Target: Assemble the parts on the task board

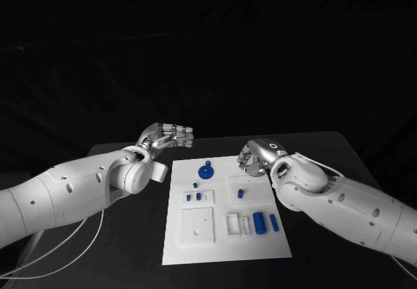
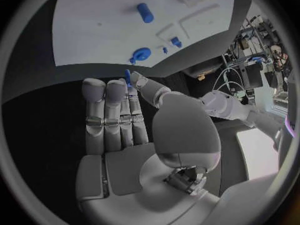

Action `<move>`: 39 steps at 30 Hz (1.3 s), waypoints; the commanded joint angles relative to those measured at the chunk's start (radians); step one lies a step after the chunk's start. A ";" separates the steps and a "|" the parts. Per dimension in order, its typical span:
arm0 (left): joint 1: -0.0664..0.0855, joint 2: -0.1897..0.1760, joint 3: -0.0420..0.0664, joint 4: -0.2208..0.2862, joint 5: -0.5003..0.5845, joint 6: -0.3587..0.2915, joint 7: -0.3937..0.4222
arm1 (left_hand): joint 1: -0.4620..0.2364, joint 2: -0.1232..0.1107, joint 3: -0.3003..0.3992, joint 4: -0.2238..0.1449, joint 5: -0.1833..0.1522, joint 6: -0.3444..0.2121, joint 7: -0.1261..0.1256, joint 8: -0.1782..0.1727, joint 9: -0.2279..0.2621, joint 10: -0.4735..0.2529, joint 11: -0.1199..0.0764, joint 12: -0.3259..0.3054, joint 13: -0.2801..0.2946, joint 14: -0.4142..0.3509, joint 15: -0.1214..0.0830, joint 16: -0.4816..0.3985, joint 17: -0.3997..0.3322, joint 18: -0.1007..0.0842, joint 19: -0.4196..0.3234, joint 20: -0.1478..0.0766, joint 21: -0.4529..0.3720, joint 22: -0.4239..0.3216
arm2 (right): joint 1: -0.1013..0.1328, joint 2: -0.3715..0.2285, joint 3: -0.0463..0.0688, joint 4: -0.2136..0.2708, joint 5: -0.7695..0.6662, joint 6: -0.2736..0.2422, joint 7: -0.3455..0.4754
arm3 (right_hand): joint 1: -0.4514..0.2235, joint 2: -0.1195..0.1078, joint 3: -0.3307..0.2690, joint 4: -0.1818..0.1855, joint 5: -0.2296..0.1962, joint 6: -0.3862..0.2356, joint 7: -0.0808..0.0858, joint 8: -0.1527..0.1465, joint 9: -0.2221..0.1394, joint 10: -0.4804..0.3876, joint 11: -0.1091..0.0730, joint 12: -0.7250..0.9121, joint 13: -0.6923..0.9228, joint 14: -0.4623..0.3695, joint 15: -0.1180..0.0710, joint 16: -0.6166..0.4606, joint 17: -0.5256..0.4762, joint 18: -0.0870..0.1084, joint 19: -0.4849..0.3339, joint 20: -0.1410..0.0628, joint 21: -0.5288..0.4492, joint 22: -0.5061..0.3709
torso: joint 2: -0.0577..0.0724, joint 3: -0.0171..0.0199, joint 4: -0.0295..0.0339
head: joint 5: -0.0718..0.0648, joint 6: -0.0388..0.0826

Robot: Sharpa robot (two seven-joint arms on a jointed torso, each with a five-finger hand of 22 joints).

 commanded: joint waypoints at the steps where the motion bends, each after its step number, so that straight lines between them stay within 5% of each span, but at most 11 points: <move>1: 0.001 0.006 0.001 -0.009 0.007 0.012 0.011 | 0.004 0.007 -0.006 0.002 -0.001 0.003 0.003 0.002 -0.001 -0.003 0.002 -0.004 -0.001 -0.007 0.003 -0.001 -0.002 0.009 0.008 0.002 0.004 -0.001 | -0.018 0.005 0.000 0.041 0.022 -0.035 0.039 | 0.009 0.001 0.001 0.004 0.000 0.005 0.002 0.007 0.000 0.006 -0.001 0.004 -0.002 0.008 0.000 -0.006 0.002 0.013 0.043 -0.009 -0.003 0.063 | -0.003 -0.0004 -0.0012 | 0.022 0.002; 5: 0.001 0.013 0.001 -0.023 0.008 0.009 0.014 | 0.005 0.008 -0.007 0.002 -0.002 0.004 0.004 0.003 0.000 -0.002 0.002 -0.004 -0.001 -0.009 0.003 -0.001 -0.002 0.010 0.010 0.002 0.005 -0.002 | -0.042 0.018 -0.004 0.075 0.005 -0.043 0.055 | 0.013 -0.004 0.005 0.015 -0.003 0.006 0.002 0.007 0.000 0.007 -0.001 0.004 -0.002 0.009 0.000 -0.008 0.004 0.013 0.044 -0.008 0.001 0.064 | -0.003 -0.0012 -0.0012 | 0.044 0.002; 11: 0.001 0.028 0.001 -0.043 0.010 0.005 0.019 | 0.006 0.009 -0.008 0.003 -0.002 0.005 0.003 0.003 0.000 -0.001 0.002 -0.004 -0.001 -0.011 0.003 -0.001 -0.002 0.012 0.012 0.002 0.006 -0.003 | -0.085 0.052 -0.037 0.086 -0.007 -0.045 0.073 | 0.015 -0.005 0.004 0.017 -0.002 0.005 0.002 0.007 0.000 0.005 -0.001 0.004 -0.002 0.010 0.000 -0.009 0.005 0.015 0.044 -0.008 -0.001 0.063 | -0.003 -0.0028 0.0000 | 0.087 -0.014; 16: 0.001 0.040 0.001 -0.052 0.012 0.002 0.022 | 0.007 0.010 -0.008 0.003 -0.001 0.005 0.004 0.003 0.000 0.000 0.001 -0.004 -0.001 -0.012 0.004 -0.001 -0.002 0.013 0.012 0.003 0.006 -0.003 | -0.120 0.077 -0.062 0.081 -0.025 -0.041 0.080 | 0.015 -0.005 0.004 0.017 -0.002 0.005 0.002 0.007 0.000 0.005 -0.001 0.004 -0.002 0.010 0.000 -0.009 0.005 0.015 0.044 -0.008 -0.001 0.063 | -0.002 -0.0023 -0.0009 | 0.105 -0.023; 22: 0.001 0.051 0.001 -0.056 0.014 0.000 0.023 | 0.008 0.011 -0.009 0.004 -0.001 0.007 0.004 0.003 0.000 0.001 0.001 -0.004 -0.001 -0.013 0.004 -0.001 -0.002 0.014 0.013 0.003 0.006 -0.003 | -0.146 0.099 -0.088 0.067 -0.048 -0.035 0.081 | 0.019 -0.004 0.004 0.016 -0.003 0.005 0.002 0.007 0.000 0.005 -0.001 0.004 -0.002 0.010 0.001 -0.010 0.007 0.018 0.044 -0.007 -0.003 0.063 | -0.002 -0.0019 0.0005 | 0.103 -0.025; 27: 0.002 0.057 0.001 -0.055 0.015 0.000 0.022 | 0.009 0.012 -0.009 0.004 -0.001 0.007 0.004 0.003 0.000 0.001 0.001 -0.004 -0.001 -0.014 0.004 -0.001 -0.002 0.015 0.013 0.003 0.007 -0.002 | -0.160 0.115 -0.105 0.041 -0.067 -0.031 0.078 | 0.019 -0.004 0.003 0.015 -0.003 0.005 0.002 0.007 0.000 0.005 0.000 0.004 -0.002 0.011 0.001 -0.011 0.007 0.019 0.044 -0.007 -0.003 0.063 | -0.002 -0.0021 0.0003 | 0.114 -0.033; 39: 0.002 0.061 0.001 -0.045 0.015 0.009 0.020 | 0.010 0.013 -0.010 0.005 0.009 0.007 0.005 0.003 0.000 0.000 0.002 -0.004 -0.001 -0.017 0.004 -0.001 -0.002 0.018 0.015 0.003 0.009 0.003 | -0.185 0.146 -0.114 0.001 -0.094 -0.039 0.075 | 0.019 -0.003 0.003 0.012 -0.004 0.005 0.002 0.007 0.000 0.005 0.000 0.004 -0.002 0.011 0.001 -0.012 0.008 0.020 0.044 -0.007 -0.005 0.062 | -0.002 -0.0023 0.0005 | 0.135 -0.057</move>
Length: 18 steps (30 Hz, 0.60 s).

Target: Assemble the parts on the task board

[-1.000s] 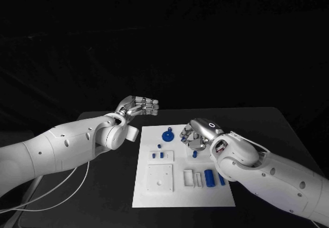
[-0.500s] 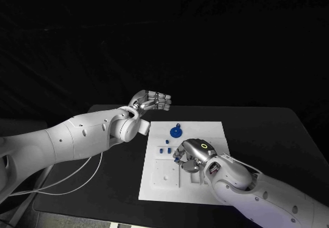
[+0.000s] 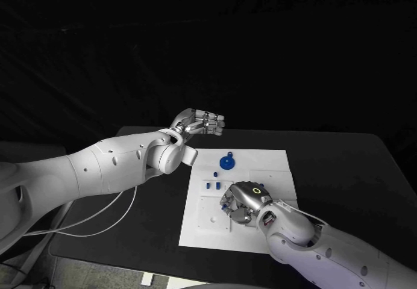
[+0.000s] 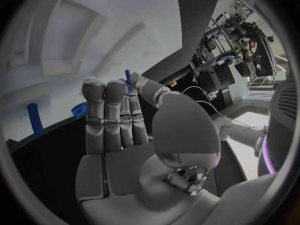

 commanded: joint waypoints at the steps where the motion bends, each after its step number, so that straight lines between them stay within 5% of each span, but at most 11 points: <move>1: 0.001 0.002 0.001 0.005 0.007 0.010 0.014 | 0.002 0.005 -0.004 -0.001 0.002 0.003 0.001 0.003 0.000 0.000 0.002 -0.004 -0.001 -0.006 0.001 -0.001 -0.001 0.018 0.007 0.003 0.005 0.002 | -0.003 0.005 0.000 -0.006 -0.035 -0.004 0.007 | 0.013 0.002 -0.002 -0.002 0.001 0.007 0.000 0.006 0.001 0.007 -0.002 0.004 0.002 0.005 -0.001 -0.006 0.001 0.012 0.044 -0.008 -0.005 0.062 | 0.000 -0.0007 0.0000 | 0.007 -0.007; 18: 0.001 0.004 0.001 0.008 0.010 0.016 0.011 | 0.001 0.005 -0.005 0.000 0.001 0.003 0.002 0.003 -0.001 0.000 0.002 -0.004 -0.001 -0.007 0.001 -0.001 -0.001 0.019 0.007 0.004 0.004 0.003 | -0.006 0.015 -0.001 -0.031 -0.065 -0.008 -0.016 | 0.012 0.002 0.000 -0.004 0.001 0.007 0.000 0.006 0.000 0.007 -0.002 0.003 0.002 0.006 -0.001 -0.007 0.003 0.012 0.044 -0.007 -0.004 0.062 | 0.000 0.0000 -0.0017 | 0.008 -0.011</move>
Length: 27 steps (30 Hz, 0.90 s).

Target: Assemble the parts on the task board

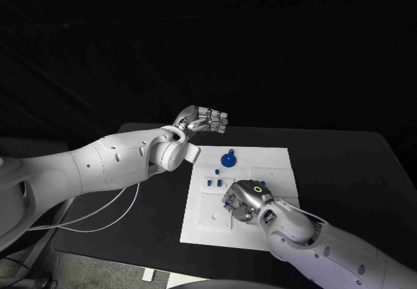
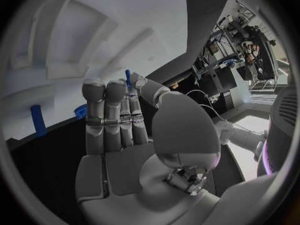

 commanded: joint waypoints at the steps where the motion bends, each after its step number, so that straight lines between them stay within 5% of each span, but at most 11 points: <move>1: 0.001 0.003 0.001 0.004 0.007 0.015 0.011 | 0.001 0.005 -0.005 0.000 0.002 0.003 0.002 0.003 -0.001 0.000 0.002 -0.004 -0.001 -0.007 0.001 -0.001 -0.001 0.019 0.004 0.000 0.004 0.001 | -0.001 0.003 0.000 -0.003 -0.033 -0.005 -0.013 | 0.009 -0.001 0.000 -0.004 0.007 0.008 0.001 0.004 0.001 0.005 0.000 0.005 0.001 0.005 -0.003 -0.003 0.001 0.010 0.044 -0.008 -0.004 0.062 | 0.000 0.0008 0.0000 | -0.001 0.000; 27: 0.001 0.006 0.001 0.015 0.008 0.024 0.004 | -0.003 0.004 -0.008 0.005 0.000 0.000 0.003 0.003 -0.001 -0.005 0.004 -0.004 -0.001 -0.011 0.003 -0.001 -0.001 0.021 0.006 0.003 0.002 0.000 | -0.001 0.034 -0.004 -0.041 -0.041 0.022 -0.018 | 0.008 0.001 -0.001 -0.007 0.007 0.007 0.002 0.004 0.001 0.003 0.001 0.005 0.000 0.004 -0.003 -0.005 0.004 0.009 0.044 -0.009 -0.005 0.062 | 0.000 0.0007 0.0011 | 0.013 -0.016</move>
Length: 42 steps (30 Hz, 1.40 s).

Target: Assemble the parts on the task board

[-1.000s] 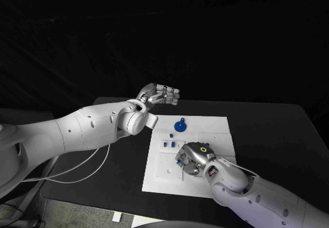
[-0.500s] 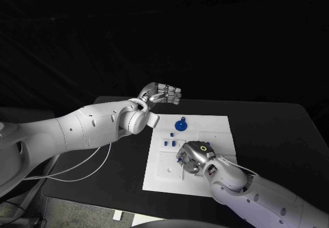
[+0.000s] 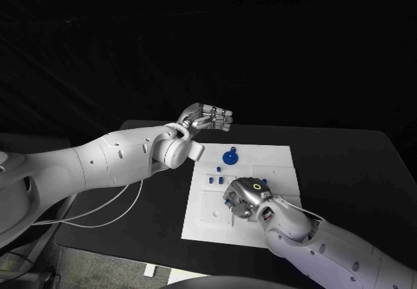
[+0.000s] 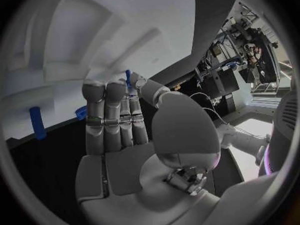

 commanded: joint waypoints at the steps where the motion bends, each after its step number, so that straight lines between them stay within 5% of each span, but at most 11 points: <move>1: 0.001 0.002 0.001 0.005 0.007 0.017 0.006 | -0.003 0.004 -0.006 0.002 0.000 0.000 0.003 0.003 0.000 -0.005 0.004 -0.004 -0.001 -0.007 -0.001 -0.001 -0.001 0.005 0.007 0.003 0.002 0.000 | -0.001 0.006 -0.003 -0.007 -0.015 0.020 0.000 | 0.007 0.001 0.002 -0.004 0.003 0.004 0.001 0.005 0.001 0.003 0.001 0.003 0.002 0.004 -0.004 -0.005 0.001 0.012 0.044 -0.009 -0.005 0.061 | 0.000 0.0004 0.0019 | 0.002 -0.004; 21: 0.001 0.003 0.001 0.005 0.008 0.020 0.004 | -0.003 0.004 -0.006 0.002 0.000 -0.001 0.003 0.003 0.000 -0.005 0.004 -0.004 -0.001 -0.008 0.000 -0.001 -0.001 0.006 0.007 0.003 0.002 -0.002 | -0.001 0.010 -0.012 -0.015 -0.041 0.072 -0.028 | 0.006 0.003 0.001 -0.009 0.003 0.004 0.001 0.005 0.001 0.003 0.001 0.003 0.002 0.004 -0.004 -0.006 0.003 0.010 0.043 -0.009 -0.004 0.061 | 0.000 0.0012 -0.0011 | 0.004 -0.009; 31: 0.001 0.005 0.001 0.003 0.008 0.020 0.001 | -0.002 0.004 -0.007 0.002 0.000 -0.002 0.003 0.004 -0.001 -0.006 0.004 -0.004 -0.001 -0.009 0.000 -0.001 -0.001 0.006 0.009 0.004 0.001 -0.008 | 0.001 0.015 -0.033 -0.018 -0.041 0.121 -0.042 | -0.003 0.003 -0.010 -0.009 0.009 -0.007 0.005 0.005 -0.001 -0.010 0.004 0.003 0.002 -0.002 -0.001 -0.008 0.003 0.009 0.038 -0.006 -0.024 0.057 | 0.000 0.0000 -0.0006 | 0.001 -0.011; 38: 0.001 0.005 0.001 0.001 0.008 0.021 0.000 | -0.002 0.004 -0.007 0.002 0.000 -0.002 0.003 0.004 -0.001 -0.006 0.004 -0.004 -0.001 -0.009 0.000 -0.001 -0.001 0.006 0.009 0.004 0.001 -0.008 | 0.002 0.016 -0.040 -0.023 -0.025 0.110 -0.047 | -0.024 -0.009 -0.025 0.004 0.046 -0.063 0.019 0.003 -0.006 -0.068 0.022 0.002 -0.001 -0.003 0.010 -0.006 -0.001 0.014 0.037 0.003 -0.042 0.053 | 0.000 0.0002 -0.0009 | 0.000 -0.011; 42: 0.001 0.005 0.001 0.000 0.008 0.022 -0.002 | -0.002 0.004 -0.008 0.002 -0.001 -0.002 0.003 0.004 0.000 -0.008 0.005 -0.004 -0.001 -0.011 0.001 -0.001 -0.001 0.007 0.009 0.004 0.001 -0.010 | 0.002 0.016 -0.041 -0.024 -0.012 0.092 -0.047 | -0.042 -0.035 -0.021 0.018 0.054 -0.113 0.031 0.003 -0.008 -0.129 0.040 0.002 -0.003 -0.002 0.023 -0.004 -0.005 0.021 0.038 0.014 -0.052 0.050 | 0.000 0.0006 -0.0007 | -0.001 -0.010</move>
